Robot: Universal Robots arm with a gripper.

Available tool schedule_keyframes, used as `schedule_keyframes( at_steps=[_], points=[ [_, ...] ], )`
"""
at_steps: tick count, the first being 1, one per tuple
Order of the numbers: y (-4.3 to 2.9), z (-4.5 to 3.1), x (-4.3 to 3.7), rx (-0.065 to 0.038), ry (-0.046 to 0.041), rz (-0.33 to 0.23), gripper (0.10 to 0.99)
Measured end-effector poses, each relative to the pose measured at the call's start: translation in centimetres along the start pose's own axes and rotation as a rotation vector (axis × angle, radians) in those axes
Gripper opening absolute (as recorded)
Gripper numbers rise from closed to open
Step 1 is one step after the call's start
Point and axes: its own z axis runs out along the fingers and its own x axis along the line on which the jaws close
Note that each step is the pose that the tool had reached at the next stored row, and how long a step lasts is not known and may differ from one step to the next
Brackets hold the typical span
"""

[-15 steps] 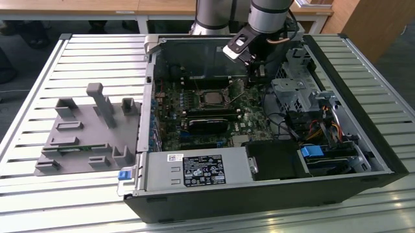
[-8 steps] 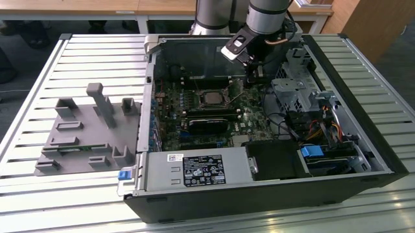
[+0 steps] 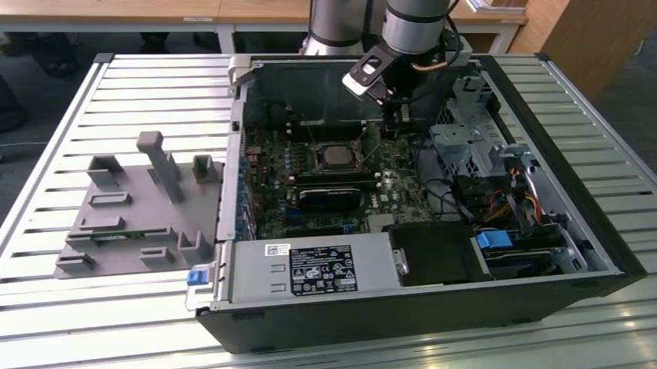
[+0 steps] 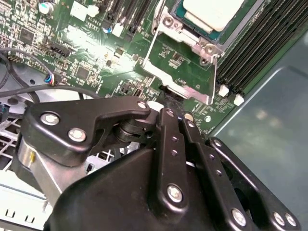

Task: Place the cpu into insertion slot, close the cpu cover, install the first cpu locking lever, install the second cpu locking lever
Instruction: 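Close the cpu cover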

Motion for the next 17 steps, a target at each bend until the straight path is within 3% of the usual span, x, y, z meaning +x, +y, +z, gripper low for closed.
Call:
schedule_keyframes(
  at_steps=[17],
  points=[
    [-2.16,0.2,0.01,0.0,0.0,0.0,0.11]
  ],
)
